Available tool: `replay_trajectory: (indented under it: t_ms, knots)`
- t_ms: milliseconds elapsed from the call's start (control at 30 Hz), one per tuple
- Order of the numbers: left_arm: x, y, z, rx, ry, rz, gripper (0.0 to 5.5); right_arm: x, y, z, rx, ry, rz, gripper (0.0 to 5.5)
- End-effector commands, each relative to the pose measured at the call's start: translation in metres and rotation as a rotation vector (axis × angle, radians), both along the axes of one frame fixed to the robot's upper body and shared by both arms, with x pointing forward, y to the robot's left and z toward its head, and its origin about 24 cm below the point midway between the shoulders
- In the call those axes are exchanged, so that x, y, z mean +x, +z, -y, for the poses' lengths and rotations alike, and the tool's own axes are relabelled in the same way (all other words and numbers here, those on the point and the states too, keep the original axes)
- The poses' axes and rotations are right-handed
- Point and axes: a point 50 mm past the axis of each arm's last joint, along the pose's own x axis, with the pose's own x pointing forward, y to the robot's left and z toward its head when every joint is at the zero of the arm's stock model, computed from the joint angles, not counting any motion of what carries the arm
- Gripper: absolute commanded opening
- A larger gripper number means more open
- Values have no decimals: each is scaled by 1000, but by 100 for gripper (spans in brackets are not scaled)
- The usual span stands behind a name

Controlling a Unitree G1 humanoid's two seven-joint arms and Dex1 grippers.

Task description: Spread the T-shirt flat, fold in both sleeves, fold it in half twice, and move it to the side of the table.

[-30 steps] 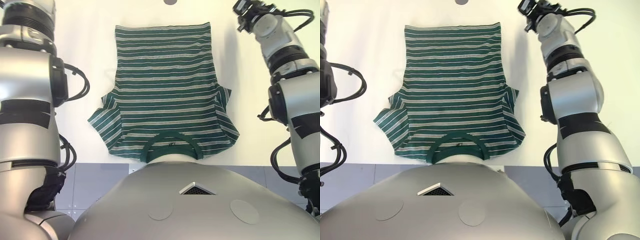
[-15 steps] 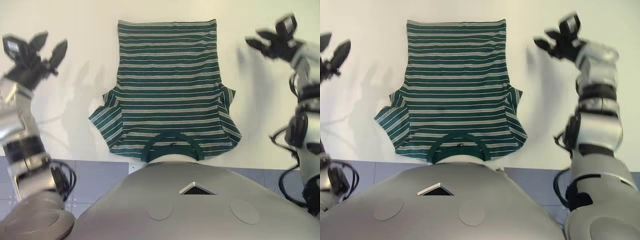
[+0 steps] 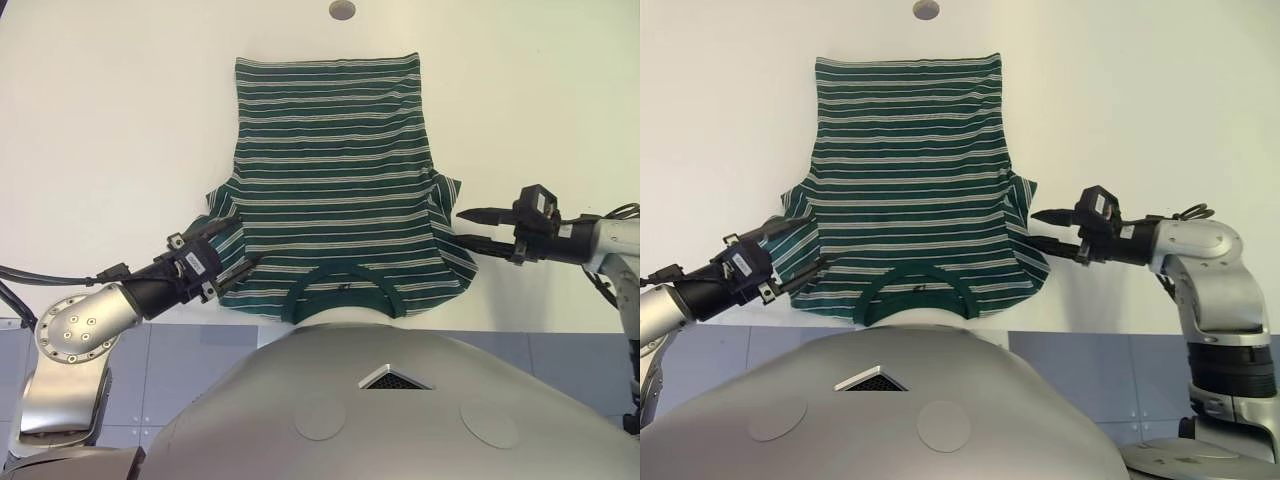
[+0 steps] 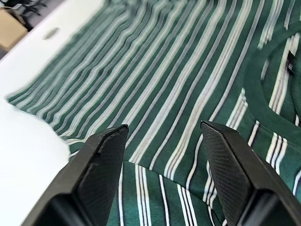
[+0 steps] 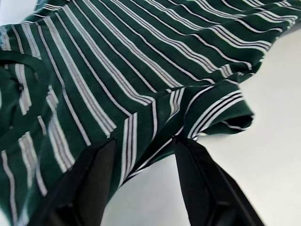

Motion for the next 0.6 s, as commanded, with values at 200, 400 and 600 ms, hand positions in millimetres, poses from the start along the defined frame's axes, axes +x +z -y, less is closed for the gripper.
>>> replay_trajectory:
  t_ms: [200,400,600]
  knots:
    - [-14,-22,-20,227,-128,-71,284,9,-7,-4,-94,32,75,224]
    - [-17,-29,-21,223,-126,-80,284,13,-16,-5,-123,9,131,224]
    - [-18,-34,-40,321,-147,-95,284,26,-8,8,-123,-9,166,224]
